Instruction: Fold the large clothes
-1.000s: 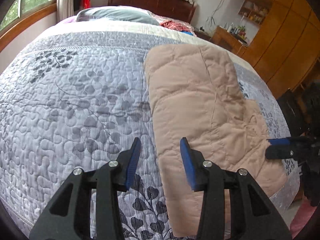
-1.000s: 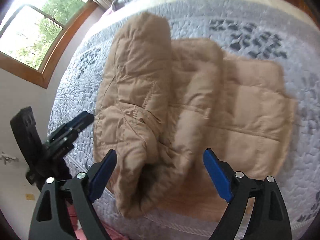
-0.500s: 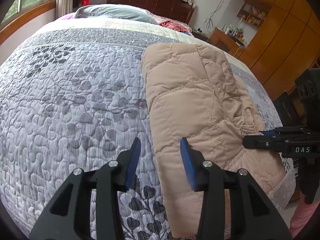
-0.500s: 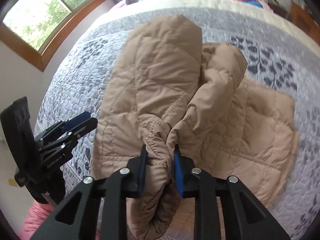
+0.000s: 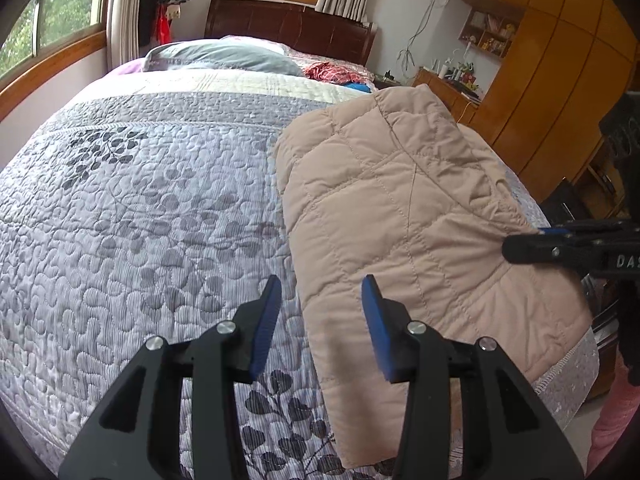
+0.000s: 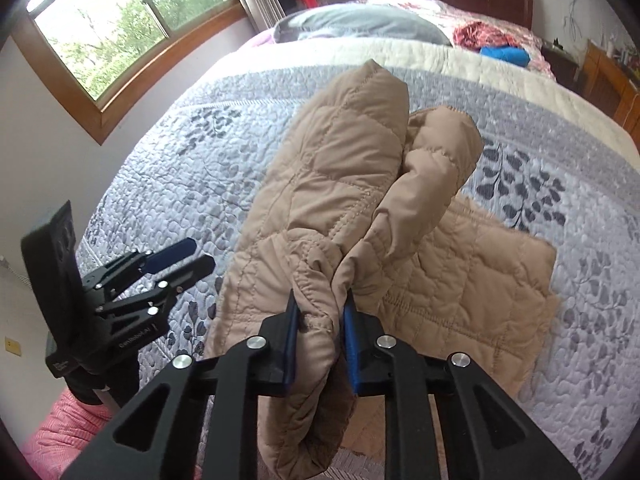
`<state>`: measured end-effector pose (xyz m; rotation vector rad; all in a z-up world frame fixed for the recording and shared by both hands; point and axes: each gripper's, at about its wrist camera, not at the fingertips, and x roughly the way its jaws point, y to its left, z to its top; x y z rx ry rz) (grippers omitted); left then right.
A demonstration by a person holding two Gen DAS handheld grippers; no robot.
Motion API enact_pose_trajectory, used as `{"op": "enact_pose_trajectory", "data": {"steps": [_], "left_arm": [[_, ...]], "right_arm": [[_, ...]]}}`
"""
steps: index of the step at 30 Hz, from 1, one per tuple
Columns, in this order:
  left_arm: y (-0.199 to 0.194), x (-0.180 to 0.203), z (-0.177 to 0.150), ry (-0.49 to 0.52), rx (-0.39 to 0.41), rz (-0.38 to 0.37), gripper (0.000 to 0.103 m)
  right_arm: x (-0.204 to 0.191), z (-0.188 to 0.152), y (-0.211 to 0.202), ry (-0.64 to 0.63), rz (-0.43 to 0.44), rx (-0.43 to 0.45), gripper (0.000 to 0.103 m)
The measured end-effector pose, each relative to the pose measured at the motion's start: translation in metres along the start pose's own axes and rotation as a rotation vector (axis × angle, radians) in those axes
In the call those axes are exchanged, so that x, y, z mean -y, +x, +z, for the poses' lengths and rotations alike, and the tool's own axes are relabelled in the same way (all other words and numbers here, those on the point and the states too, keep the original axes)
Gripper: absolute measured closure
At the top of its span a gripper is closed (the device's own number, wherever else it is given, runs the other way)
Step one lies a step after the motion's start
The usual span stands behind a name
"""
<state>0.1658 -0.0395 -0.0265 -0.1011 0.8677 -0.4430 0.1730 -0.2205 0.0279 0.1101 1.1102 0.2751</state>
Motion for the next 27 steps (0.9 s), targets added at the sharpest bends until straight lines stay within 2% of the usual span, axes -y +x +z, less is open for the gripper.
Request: {"op": "enact_pose_trajectory", "data": {"steps": [8,18,22,27], "left_arm": [[-0.001,0.013,0.002,0.022,0.003,-0.023,0.061],[0.006,0.043,0.005,0.092,0.006,-0.045,0.061],[0.013,0.059,0.004,0.133,-0.001,-0.050,0.061],[0.028,0.074,-0.001,0.169,-0.034,-0.065,0.061]], "right_arm": [[0.012,-0.002,-0.032,0.006,-0.025,0.057,0.084],[0.057,-0.026,-0.057,0.083,-0.054,0.090,0.084],[0.078,-0.038,-0.060,0.126,-0.060,0.097,0.084],[0.108,-0.063,-0.044,0.192,-0.054,0.065,0.084]]}}
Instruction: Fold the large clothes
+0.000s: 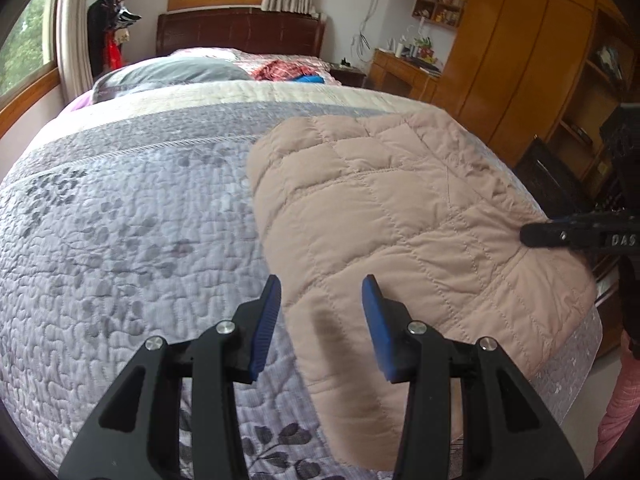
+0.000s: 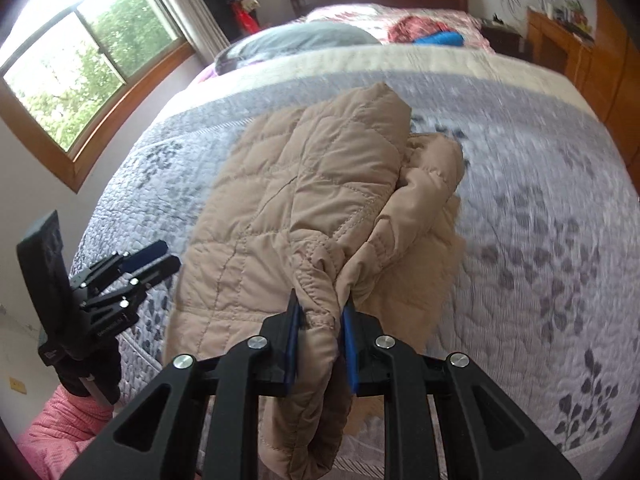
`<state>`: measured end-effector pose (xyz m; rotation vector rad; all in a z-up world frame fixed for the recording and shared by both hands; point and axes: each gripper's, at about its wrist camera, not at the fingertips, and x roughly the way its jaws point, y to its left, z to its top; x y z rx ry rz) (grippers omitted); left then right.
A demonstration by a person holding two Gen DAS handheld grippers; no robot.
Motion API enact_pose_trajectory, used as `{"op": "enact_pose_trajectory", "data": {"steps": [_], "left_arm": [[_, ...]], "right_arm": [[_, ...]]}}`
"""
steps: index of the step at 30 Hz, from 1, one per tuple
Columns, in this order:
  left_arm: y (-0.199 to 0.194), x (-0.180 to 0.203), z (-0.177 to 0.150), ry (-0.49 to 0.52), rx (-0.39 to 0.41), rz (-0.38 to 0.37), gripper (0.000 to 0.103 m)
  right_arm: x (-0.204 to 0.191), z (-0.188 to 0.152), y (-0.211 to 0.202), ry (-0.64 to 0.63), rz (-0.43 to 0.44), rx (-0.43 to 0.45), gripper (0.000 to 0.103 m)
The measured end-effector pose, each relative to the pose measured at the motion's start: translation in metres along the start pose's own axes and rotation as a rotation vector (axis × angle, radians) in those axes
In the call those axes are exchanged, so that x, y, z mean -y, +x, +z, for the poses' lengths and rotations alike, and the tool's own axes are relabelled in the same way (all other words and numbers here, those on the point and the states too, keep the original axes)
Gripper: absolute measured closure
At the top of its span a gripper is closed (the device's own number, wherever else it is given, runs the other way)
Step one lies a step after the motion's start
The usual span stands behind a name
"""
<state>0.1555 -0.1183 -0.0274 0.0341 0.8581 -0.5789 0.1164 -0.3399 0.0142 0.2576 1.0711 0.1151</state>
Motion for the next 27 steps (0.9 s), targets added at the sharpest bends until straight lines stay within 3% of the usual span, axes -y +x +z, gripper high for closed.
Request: {"op": "enact_pose_trajectory", "data": {"steps": [11,16,20,23,25,27], "left_arm": [[0.042,0.015,-0.018,0.028,-0.094,-0.038,0.060],[0.057,0.022,-0.026,0.066,-0.099,-0.006,0.060],[0.062,0.022,-0.027,0.060,-0.102,-0.007,0.060],[0.056,0.013,-0.020,0.026,-0.108,-0.045,0.060],[0.048,0.006,-0.014,0.001,-0.116,-0.079,0.059],[0.039,0.001,-0.005,-0.022,-0.107,-0.095,0.059]], "right_arm": [[0.052,-0.049,0.055,0.109,0.055,-0.040,0.081],[0.066,-0.068,0.072,0.155,0.108,0.021,0.080],[0.065,-0.068,0.071,0.147,0.093,0.033,0.080],[0.058,-0.064,0.056,0.119,0.063,0.037,0.067],[0.053,-0.062,0.036,0.101,0.002,0.058,0.053],[0.051,-0.060,0.018,0.101,-0.011,0.087,0.053]]}}
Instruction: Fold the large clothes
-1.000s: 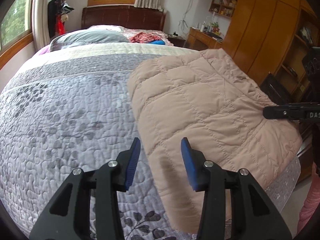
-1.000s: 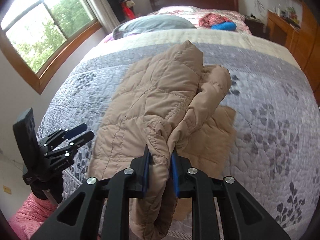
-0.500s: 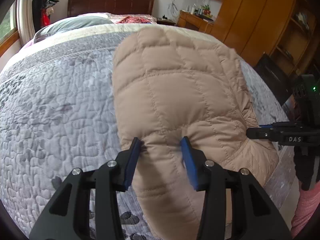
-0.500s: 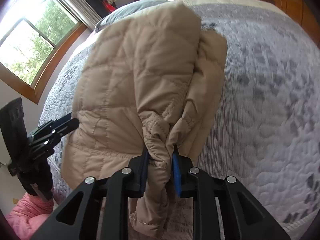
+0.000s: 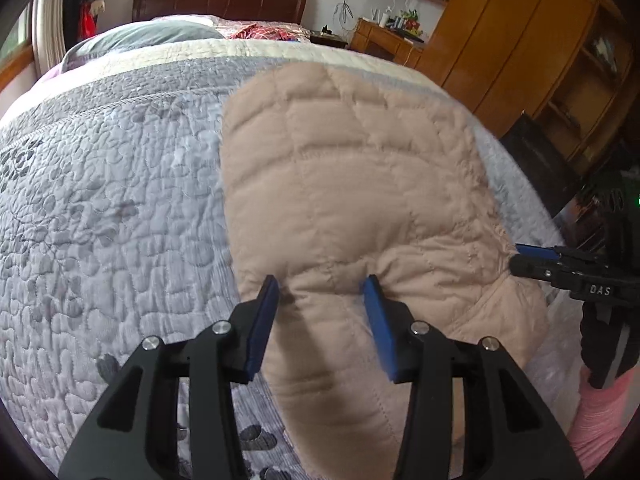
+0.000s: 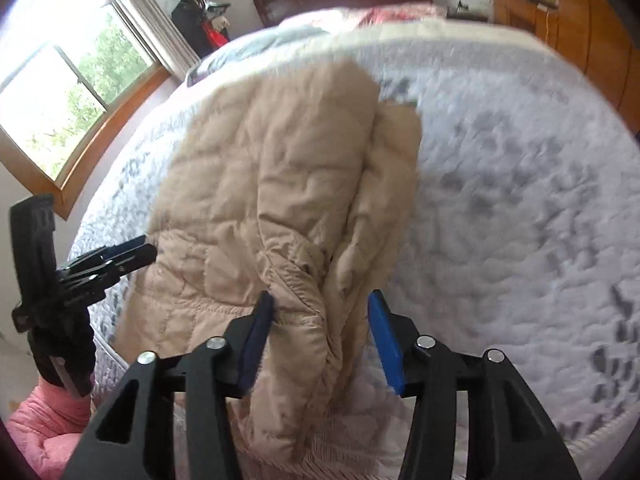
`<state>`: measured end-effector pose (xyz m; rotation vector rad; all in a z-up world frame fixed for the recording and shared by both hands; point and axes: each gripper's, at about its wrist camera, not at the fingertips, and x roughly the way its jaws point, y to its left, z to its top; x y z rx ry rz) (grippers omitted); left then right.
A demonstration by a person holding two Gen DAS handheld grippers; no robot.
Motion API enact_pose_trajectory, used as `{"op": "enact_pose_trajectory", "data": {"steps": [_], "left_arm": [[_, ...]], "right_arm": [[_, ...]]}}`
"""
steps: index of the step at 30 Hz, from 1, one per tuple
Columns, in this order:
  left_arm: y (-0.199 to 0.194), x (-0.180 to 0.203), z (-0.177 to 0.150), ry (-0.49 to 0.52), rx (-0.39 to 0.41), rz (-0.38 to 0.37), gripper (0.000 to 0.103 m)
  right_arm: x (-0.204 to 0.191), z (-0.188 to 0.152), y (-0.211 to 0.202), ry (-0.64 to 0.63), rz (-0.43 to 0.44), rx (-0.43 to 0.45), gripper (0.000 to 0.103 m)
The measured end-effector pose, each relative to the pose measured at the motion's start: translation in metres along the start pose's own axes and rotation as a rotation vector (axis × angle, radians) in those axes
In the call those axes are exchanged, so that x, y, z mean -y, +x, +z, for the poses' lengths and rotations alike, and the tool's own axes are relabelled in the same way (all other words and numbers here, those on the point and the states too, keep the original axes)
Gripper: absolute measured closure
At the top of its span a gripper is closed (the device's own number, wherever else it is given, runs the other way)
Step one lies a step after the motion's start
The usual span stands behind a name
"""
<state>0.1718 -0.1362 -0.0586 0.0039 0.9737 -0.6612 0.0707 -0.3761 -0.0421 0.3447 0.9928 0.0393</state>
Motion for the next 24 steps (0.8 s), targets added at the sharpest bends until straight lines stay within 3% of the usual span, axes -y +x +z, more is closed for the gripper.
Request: {"op": "enact_pose_trajectory", "data": {"steps": [5,7,12,14,16,19,24], "left_arm": [[-0.010,0.004,0.030,-0.017,0.054,0.003,0.058],[-0.007,0.009,0.042,-0.024,0.065,0.003,0.059],[0.013,0.015,0.055,-0.031,0.066,0.037,0.060],[0.021,0.014,0.056,-0.041,0.046,0.018,0.060],[0.024,0.019,0.054,-0.017,0.064,0.045,0.060],[0.025,0.022,0.052,0.005,0.079,0.064,0.060],[0.024,0.032,0.050,0.037,0.084,0.059,0.060]], "right_arm": [[-0.008,0.039,-0.027,-0.025,-0.032,0.066,0.044],[-0.010,0.063,-0.017,-0.032,-0.018,0.050,0.037],[0.007,0.104,0.025,0.031,-0.007,-0.033,0.037],[0.012,0.106,0.039,0.060,0.019,-0.071,0.043],[0.014,0.106,0.050,0.078,0.049,-0.092,0.067],[0.015,0.106,0.049,0.067,0.103,-0.078,0.089],[0.019,0.096,0.032,0.061,0.099,-0.023,0.093]]}}
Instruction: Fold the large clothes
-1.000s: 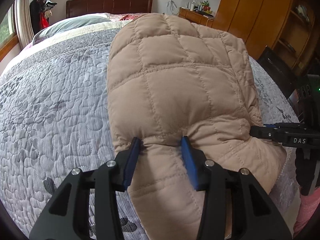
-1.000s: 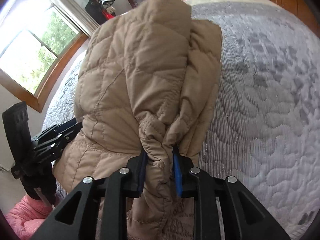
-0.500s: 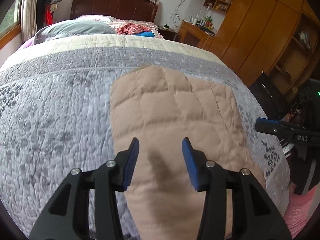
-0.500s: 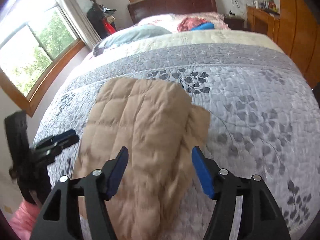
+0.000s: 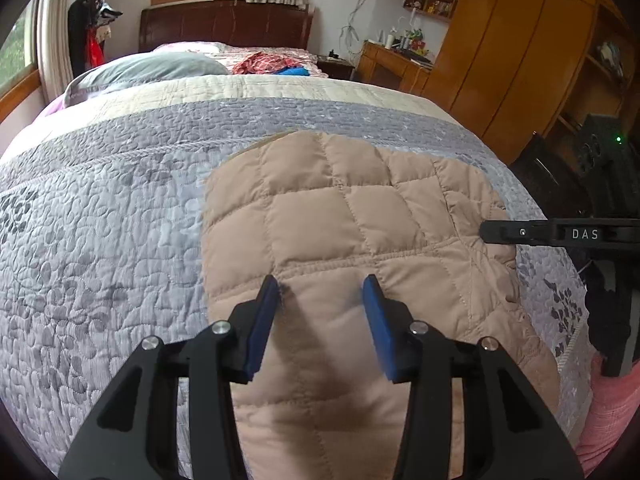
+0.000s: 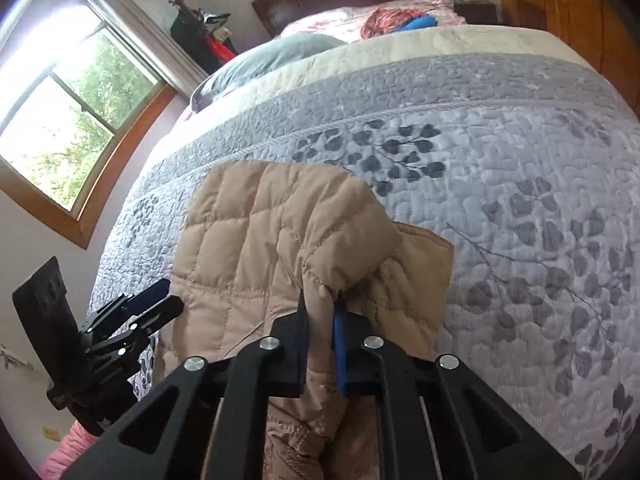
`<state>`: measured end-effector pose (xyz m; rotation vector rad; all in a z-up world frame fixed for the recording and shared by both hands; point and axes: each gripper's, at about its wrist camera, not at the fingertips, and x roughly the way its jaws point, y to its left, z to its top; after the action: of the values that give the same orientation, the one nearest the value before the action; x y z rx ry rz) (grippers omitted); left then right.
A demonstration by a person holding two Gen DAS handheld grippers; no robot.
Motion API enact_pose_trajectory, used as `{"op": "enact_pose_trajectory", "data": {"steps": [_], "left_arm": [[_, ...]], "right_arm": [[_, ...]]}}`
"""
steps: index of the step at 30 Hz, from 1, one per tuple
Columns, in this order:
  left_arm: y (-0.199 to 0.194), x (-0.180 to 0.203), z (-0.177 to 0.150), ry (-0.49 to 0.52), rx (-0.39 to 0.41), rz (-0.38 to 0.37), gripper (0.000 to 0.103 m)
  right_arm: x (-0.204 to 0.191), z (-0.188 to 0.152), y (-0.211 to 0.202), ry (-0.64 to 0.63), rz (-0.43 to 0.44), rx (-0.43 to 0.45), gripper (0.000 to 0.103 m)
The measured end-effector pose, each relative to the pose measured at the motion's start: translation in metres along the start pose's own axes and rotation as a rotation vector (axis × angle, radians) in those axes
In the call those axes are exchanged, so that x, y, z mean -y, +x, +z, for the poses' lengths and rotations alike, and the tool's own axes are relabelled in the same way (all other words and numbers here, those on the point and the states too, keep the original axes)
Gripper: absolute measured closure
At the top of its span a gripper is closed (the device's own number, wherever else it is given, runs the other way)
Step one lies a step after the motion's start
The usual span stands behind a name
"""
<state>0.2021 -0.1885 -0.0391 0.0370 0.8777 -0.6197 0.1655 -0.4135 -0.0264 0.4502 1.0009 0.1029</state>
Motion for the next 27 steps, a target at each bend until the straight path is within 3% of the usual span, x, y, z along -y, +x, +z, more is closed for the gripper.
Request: {"op": "enact_pose_trajectory", "data": {"steps": [8,16,21,23,25,27], "left_arm": [[0.019,0.014,-0.004,0.057,-0.042,-0.006,0.060],[0.046,0.005,-0.008,0.025,-0.097,-0.024,0.058],[0.028,-0.006,0.001,-0.006,-0.107,-0.055,0.059],[0.015,-0.011,0.005,-0.019,-0.101,-0.047,0.059],[-0.003,-0.017,0.009,-0.033,-0.083,-0.046,0.055],[-0.018,-0.018,0.010,-0.043,-0.065,-0.025,0.051]], "right_arm": [[0.029,-0.016,0.029,0.054,-0.024,-0.040,0.092],[0.030,-0.024,0.056,0.050,-0.056,-0.033,0.091],[0.022,-0.016,0.032,0.051,-0.069,-0.014,0.083],[0.013,-0.014,0.008,0.021,-0.125,0.031,0.081],[0.005,-0.015,-0.013,-0.006,-0.172,0.072,0.079],[-0.007,-0.017,-0.030,-0.036,-0.160,0.088,0.079]]}}
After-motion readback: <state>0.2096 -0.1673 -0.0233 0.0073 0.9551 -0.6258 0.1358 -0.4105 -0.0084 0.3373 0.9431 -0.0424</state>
